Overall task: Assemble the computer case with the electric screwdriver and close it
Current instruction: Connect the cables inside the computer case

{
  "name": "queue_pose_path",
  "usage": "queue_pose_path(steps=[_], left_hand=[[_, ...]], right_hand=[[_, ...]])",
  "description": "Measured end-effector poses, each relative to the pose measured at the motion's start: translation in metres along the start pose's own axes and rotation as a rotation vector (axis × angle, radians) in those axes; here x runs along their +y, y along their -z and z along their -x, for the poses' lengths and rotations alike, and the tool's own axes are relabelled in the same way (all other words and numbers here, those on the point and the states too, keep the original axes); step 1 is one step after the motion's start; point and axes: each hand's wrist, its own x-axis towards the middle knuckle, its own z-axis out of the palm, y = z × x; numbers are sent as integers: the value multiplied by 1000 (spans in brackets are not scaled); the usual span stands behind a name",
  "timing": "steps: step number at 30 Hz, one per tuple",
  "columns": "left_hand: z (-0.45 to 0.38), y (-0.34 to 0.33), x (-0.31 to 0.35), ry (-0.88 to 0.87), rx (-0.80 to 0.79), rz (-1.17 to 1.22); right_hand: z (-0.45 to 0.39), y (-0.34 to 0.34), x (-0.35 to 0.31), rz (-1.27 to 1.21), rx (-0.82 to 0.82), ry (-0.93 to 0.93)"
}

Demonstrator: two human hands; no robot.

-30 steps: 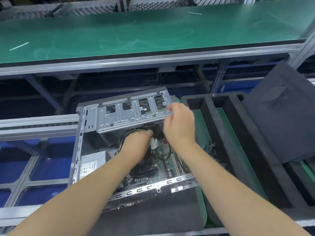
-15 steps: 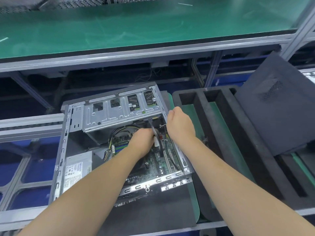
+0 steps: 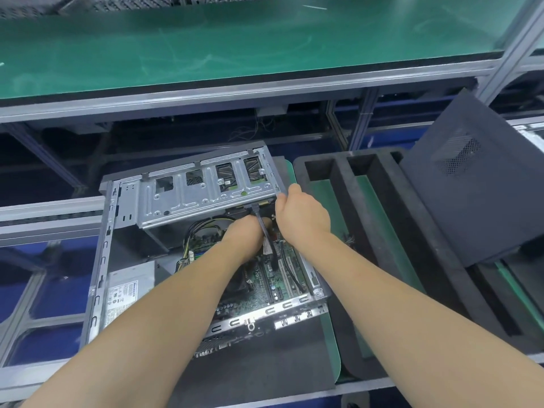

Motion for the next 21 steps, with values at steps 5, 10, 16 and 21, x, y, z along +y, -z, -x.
queue_pose_path(steps=[5,10,16,21], left_hand=[[3,0,-1,67,-2,31],[-2,-4,-10,81,-8,178],[-6,-8,-14,19,-42,270],[-10,-8,-10,-1,-68,136]], right_hand=[[0,1,1,-73,-19,-33],[0,2,2,-102,-22,-57],[0,3,2,-115,-31,-69],[-1,2,3,-108,-31,-68]])
